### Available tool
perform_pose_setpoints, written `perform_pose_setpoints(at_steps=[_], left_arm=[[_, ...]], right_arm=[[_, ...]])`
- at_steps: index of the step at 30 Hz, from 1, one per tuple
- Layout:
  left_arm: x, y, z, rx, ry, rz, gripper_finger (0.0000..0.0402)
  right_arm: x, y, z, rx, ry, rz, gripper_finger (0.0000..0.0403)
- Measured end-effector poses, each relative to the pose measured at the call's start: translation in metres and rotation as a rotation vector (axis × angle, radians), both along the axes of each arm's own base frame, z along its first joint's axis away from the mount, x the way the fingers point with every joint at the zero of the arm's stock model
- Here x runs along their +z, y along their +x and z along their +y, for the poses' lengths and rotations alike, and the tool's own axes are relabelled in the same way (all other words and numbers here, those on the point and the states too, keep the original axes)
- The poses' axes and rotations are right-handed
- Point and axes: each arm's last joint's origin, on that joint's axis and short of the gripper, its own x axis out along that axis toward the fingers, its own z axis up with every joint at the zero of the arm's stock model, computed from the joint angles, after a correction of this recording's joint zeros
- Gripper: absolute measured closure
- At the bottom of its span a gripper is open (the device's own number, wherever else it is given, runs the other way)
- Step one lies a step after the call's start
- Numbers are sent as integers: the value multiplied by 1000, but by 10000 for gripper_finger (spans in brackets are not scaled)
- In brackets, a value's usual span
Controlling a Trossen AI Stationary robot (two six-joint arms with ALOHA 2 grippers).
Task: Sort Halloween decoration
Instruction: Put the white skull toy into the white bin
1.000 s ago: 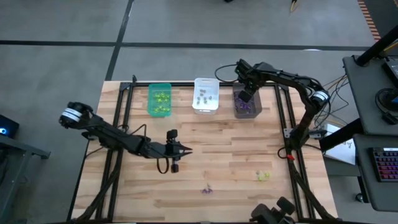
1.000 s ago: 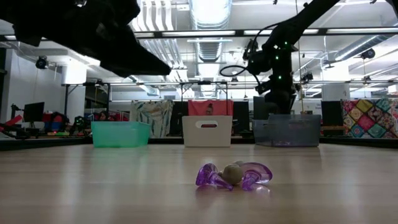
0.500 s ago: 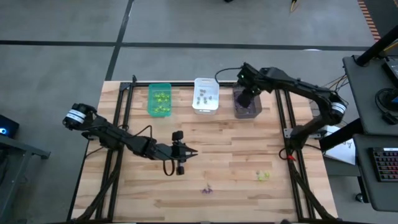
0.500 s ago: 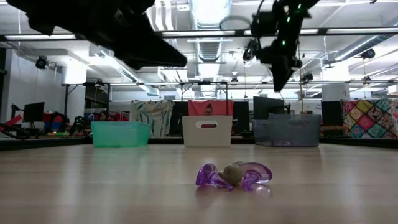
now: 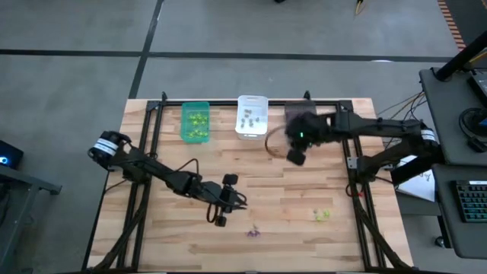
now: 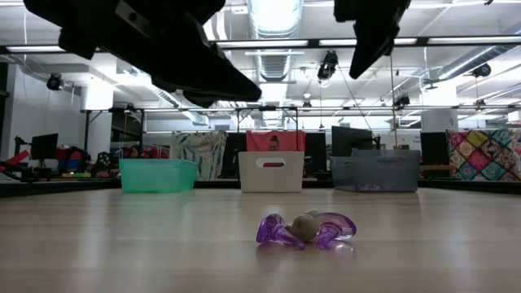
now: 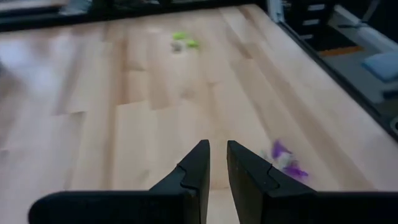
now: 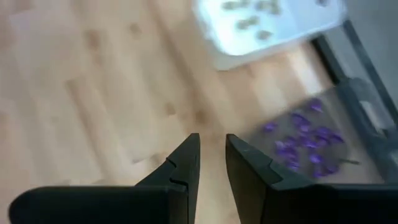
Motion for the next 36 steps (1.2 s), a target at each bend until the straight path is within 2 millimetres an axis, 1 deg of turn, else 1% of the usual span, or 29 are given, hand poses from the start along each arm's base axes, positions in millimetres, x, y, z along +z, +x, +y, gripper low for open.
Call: perform_pose_setpoints(at_steps=[5, 7, 13, 18, 22, 27, 31, 36], left_arm=[[-5, 13, -8, -94, -28, 22, 361], [-8, 18, -11, -132, -41, 33, 354], [-19, 27, -16, -202, -63, 72, 312], [-28, 29, -17, -225, -17, 77, 274], [-33, 31, -18, -257, 40, 51, 261], [-37, 36, -18, -259, 40, -1, 260], [-43, 39, -18, -259, 40, -31, 260], [-52, 41, -19, -284, 19, -32, 260]], right_arm=[[-7, 7, 41, 114, 17, -18, 333], [-11, 11, 57, 164, 24, -58, 333], [-28, 13, 99, 285, 59, -145, 333], [-49, 12, 126, 350, 98, -213, 333], [-65, 10, 141, 393, 120, -267, 333], [-84, 4, 153, 421, 151, -305, 333], [-98, -1, 159, 428, 176, -332, 332], [-106, -3, 159, 399, 211, -357, 332]])
